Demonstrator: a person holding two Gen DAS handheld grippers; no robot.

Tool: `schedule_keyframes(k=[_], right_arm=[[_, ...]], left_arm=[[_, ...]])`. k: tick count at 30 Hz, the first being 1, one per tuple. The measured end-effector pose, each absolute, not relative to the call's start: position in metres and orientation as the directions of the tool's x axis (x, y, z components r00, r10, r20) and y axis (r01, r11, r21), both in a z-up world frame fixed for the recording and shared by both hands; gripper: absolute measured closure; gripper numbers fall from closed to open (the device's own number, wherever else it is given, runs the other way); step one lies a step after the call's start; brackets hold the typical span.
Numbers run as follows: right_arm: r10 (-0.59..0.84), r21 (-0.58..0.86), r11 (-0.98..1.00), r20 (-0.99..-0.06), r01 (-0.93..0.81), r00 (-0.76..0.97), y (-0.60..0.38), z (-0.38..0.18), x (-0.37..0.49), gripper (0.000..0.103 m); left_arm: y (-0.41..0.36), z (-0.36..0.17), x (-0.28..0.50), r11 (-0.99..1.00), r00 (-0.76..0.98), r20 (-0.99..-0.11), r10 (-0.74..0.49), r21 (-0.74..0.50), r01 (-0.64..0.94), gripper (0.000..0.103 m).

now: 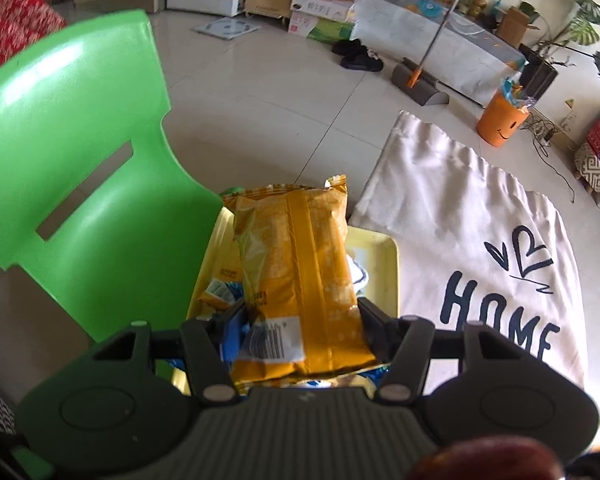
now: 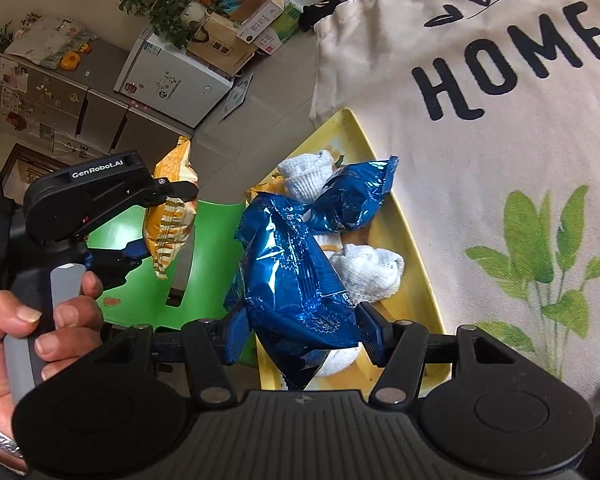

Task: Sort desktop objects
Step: 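Open the left gripper to drop the chip bag while the right gripper releases the blue bag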

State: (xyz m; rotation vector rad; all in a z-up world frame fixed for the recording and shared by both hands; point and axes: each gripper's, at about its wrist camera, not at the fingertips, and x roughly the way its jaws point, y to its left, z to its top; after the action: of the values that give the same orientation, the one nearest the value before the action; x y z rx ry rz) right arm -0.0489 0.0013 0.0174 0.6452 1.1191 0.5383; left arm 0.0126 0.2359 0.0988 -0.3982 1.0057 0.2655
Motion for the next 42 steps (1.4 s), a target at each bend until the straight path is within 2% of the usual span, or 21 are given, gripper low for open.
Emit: schedule_keyframes(k=[8, 12, 13, 15, 23, 31, 34, 42], right_arm=[[0.736, 0.759, 0.646, -0.593, -0.079, 0.327, 0.049, -0.002, -0.024, 0.045], [0.748, 0.762, 0.643, -0.602, -0.078, 0.279, 0.068, -0.015, -0.016, 0.042], [0.747, 0.76, 0.645, -0.609, -0.073, 0.267, 0.071, -0.018, -0.015, 0.04], [0.734, 0.749, 0.661, -0.629, -0.054, 0.258, 0.07, -0.019, -0.013, 0.026], [0.675, 0.714, 0.7, -0.655, -0.014, 0.338, 0.04, -0.012, -0.013, 0.024], [0.65, 0.693, 0.721, -0.668, -0.015, 0.361, 0.03, -0.003, -0.014, 0.024], [0.617, 0.656, 0.754, -0.695, -0.027, 0.369, 0.026, 0.004, -0.015, 0.024], [0.538, 0.569, 0.821, -0.749, -0.04, 0.388, 0.009, 0.018, -0.017, 0.024]], left_arm=[[0.239, 0.086, 0.024, 0.9, 0.492, -0.869, 0.056, -0.17, -0.402, 0.046], [0.232, 0.083, 0.032, 0.919, 0.481, -0.874, 0.073, -0.129, -0.374, 0.046], [0.23, 0.083, 0.033, 0.922, 0.483, -0.874, 0.061, -0.136, -0.362, 0.046], [0.227, 0.082, 0.034, 0.927, 0.485, -0.874, 0.04, -0.148, -0.344, 0.045], [0.226, 0.084, 0.031, 0.921, 0.484, -0.873, 0.069, -0.131, -0.368, 0.019], [0.223, 0.091, 0.028, 0.914, 0.507, -0.861, 0.034, -0.178, -0.364, 0.015], [0.217, 0.095, 0.026, 0.917, 0.517, -0.855, 0.047, -0.169, -0.362, 0.005], [0.211, 0.097, 0.022, 0.906, 0.53, -0.847, 0.041, -0.192, -0.377, 0.004]])
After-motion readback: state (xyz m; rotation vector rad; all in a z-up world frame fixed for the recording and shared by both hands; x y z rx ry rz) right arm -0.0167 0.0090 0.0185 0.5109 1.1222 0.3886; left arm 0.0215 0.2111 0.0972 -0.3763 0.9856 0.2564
